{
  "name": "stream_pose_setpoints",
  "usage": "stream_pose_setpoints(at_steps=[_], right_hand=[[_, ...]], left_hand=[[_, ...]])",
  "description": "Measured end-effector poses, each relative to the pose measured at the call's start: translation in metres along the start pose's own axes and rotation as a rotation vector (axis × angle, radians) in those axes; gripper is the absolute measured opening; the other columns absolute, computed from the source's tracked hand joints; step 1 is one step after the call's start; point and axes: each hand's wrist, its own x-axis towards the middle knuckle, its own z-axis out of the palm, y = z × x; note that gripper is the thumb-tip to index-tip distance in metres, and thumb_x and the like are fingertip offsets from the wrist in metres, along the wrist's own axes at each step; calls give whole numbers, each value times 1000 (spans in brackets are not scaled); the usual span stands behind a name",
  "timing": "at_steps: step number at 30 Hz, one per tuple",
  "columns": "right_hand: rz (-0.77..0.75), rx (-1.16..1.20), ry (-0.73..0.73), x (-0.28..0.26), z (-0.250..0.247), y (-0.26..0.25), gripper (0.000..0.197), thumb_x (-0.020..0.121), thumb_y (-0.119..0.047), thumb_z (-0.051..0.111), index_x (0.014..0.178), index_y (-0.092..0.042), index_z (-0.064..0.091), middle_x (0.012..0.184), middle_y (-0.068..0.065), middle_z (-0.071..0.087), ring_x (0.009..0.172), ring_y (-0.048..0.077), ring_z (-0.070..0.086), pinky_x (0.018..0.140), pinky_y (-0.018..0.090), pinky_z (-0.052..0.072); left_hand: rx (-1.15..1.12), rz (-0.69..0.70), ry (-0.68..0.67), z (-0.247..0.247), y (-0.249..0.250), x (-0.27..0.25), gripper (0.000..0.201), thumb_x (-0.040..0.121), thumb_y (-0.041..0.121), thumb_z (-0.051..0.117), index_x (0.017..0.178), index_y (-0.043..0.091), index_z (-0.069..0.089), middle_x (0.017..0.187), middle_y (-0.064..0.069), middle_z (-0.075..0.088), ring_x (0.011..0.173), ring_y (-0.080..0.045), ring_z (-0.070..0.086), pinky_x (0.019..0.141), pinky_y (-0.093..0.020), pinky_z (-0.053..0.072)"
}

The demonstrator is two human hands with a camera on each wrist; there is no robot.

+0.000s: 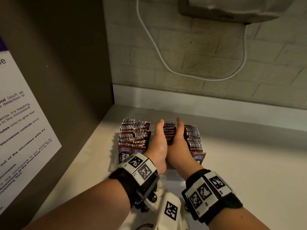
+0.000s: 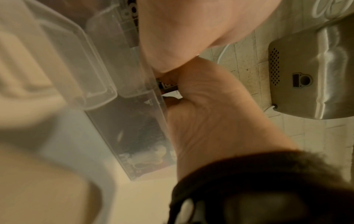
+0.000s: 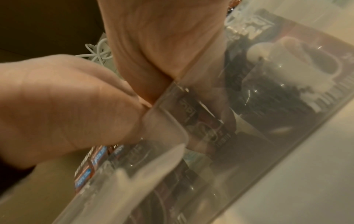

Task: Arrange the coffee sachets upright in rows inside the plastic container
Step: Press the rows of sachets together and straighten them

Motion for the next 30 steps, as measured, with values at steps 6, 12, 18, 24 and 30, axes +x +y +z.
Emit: stream_pose_setpoints(at_steps=[6,12,18,24,30], right_hand=[[24,17,-8,0,-1,-2,101,83,1,62,145,-47,-2,147,10,40,128,22,46,107,46,40],[0,10,2,0,0,-3,104,81,1,65,146,-45,-4,153,8,30,135,22,38,109,46,37],[-11,11,-6,-3,-3,-6,107,81,-2,69,147,-40,-5,153,8,31,133,20,40,108,40,38],[-60,54,-26,-7,-8,-12,105,81,4,66,149,-35,-5,155,5,23,128,4,32,104,27,34],[-74,82,-24,-9,-11,-19,101,84,9,60,150,-34,-3,153,4,27,119,-2,29,102,22,35]], left_hand=[[44,-16,33,3,4,-2,48,86,68,45,113,29,56,110,-5,59,107,-26,58,102,-49,43],[40,6,38,4,6,-8,70,84,71,45,138,25,47,113,-5,52,120,-29,52,107,-52,38],[33,37,60,6,7,-20,70,86,68,46,141,25,44,139,-4,47,129,-26,46,111,-49,34],[18,35,34,5,11,-24,49,86,66,47,113,27,56,113,-1,58,116,-23,56,106,-47,40],[33,75,30,8,17,-40,30,94,56,42,99,30,59,92,15,52,94,-4,51,89,-27,39]])
